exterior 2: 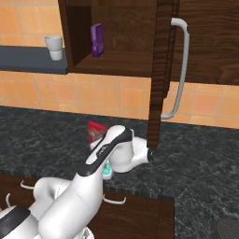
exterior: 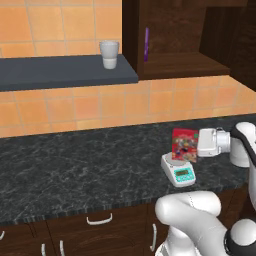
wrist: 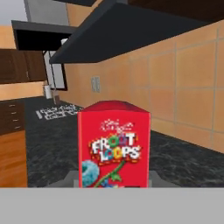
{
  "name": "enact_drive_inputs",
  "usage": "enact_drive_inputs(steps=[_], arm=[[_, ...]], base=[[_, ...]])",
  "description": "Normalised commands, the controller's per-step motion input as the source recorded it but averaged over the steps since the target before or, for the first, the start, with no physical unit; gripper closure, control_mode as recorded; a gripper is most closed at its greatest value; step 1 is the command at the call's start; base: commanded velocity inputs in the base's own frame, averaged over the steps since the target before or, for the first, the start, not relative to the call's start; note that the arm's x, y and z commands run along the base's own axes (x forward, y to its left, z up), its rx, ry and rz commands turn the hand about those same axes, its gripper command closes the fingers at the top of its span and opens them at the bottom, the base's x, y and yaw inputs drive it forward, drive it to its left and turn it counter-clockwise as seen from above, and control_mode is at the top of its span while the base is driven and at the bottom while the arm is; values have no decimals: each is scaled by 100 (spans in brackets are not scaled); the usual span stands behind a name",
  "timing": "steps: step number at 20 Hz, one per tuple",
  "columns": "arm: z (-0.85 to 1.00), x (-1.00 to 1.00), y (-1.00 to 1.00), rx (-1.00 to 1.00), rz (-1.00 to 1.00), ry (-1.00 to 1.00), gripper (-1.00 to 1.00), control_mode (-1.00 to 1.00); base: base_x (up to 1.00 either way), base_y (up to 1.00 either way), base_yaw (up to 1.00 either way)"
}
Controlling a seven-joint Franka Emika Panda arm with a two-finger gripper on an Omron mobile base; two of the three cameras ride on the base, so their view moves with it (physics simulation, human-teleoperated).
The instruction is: Pick the cereal and place it on the digital scale for weighing, and close the cabinet.
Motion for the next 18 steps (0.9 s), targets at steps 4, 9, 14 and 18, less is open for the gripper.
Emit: enact_drive_inputs(steps=[4, 9, 14, 18], arm=[[-31, 22, 0, 0, 0, -3, 100, -100], [-25, 20, 0, 0, 0, -1, 100, -100], [-20, 26, 0, 0, 0, -1, 100, -100], [-20, 29, 0, 0, 0, 0, 100, -100]], base=[[0, 0, 0], [0, 0, 0], [0, 0, 0], [0, 0, 0]])
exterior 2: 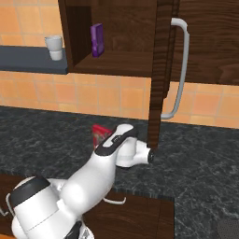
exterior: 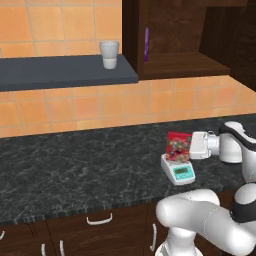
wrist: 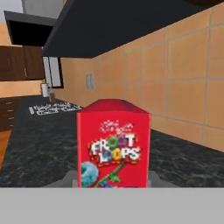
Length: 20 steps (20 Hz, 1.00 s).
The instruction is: Pick the cereal and place it on the digital scale for weighing, and close the cabinet.
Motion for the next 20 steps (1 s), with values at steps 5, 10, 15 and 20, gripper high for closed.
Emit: enact_drive_inputs(steps=[5, 10, 15, 20], arm=[[-32, 27, 2, 0, 0, -1, 100, -100], [-29, -4, 16, 0, 1, -1, -100, -100], [-2, -4, 18, 0, 0, -1, -100, -100], [0, -5, 0, 0, 0, 0, -100, -100]], base=[[0, 0, 0], [0, 0, 0], [0, 0, 0], [0, 0, 0]])
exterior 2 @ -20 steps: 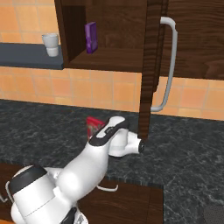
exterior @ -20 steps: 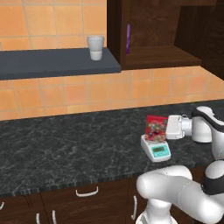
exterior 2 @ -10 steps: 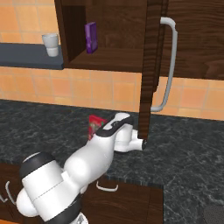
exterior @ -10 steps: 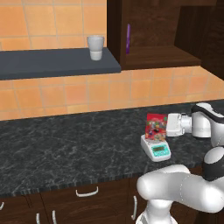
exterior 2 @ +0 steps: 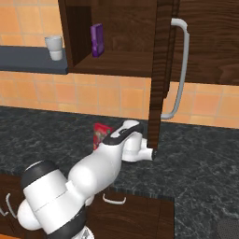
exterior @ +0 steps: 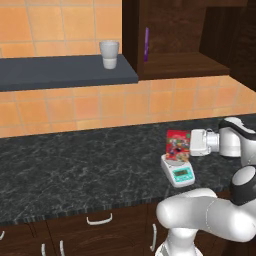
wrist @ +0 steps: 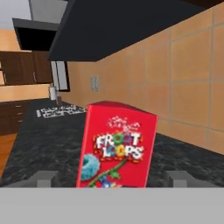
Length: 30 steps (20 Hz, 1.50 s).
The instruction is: Pick the cereal and place it on the digital scale for weighing, and close the cabinet.
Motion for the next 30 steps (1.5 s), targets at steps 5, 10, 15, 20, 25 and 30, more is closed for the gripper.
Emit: enact_drive_inputs(steps=[5, 10, 15, 20, 25, 30], arm=[[0, -24, 0, 0, 0, -3, -100, -100], [0, -16, 0, 0, 0, -5, -100, -100], [0, 0, 0, 0, 0, 0, -100, -100], [0, 0, -13, 0, 0, 0, -100, -100], [0, 0, -36, 0, 0, 0, -100, -100], [0, -32, -57, 1, -1, -4, -100, -100]], base=[[0, 0, 0], [0, 0, 0], [0, 0, 0], [0, 0, 0], [0, 0, 0], [0, 0, 0]])
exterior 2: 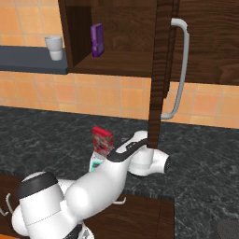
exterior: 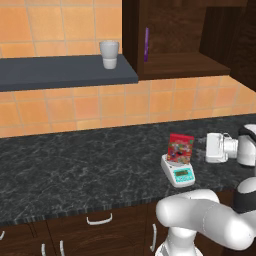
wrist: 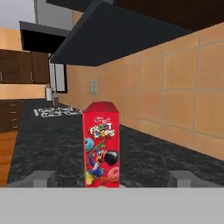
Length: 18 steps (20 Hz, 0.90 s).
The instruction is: Pick the cereal and place it on the digital scale for weighing, and close the cabinet.
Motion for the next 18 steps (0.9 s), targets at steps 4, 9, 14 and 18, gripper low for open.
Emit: enact_drive_inputs(steps=[4, 9, 14, 18], arm=[[0, -70, -56, 0, -8, -25, -100, -100], [22, -90, -48, 1, -8, -40, -100, -100], [43, -54, -64, 10, -8, -28, -100, -100], [29, -16, -71, 17, -1, -18, -100, -100]], base=[[0, 0, 0], [0, 0, 0], [0, 0, 0], [0, 0, 0]])
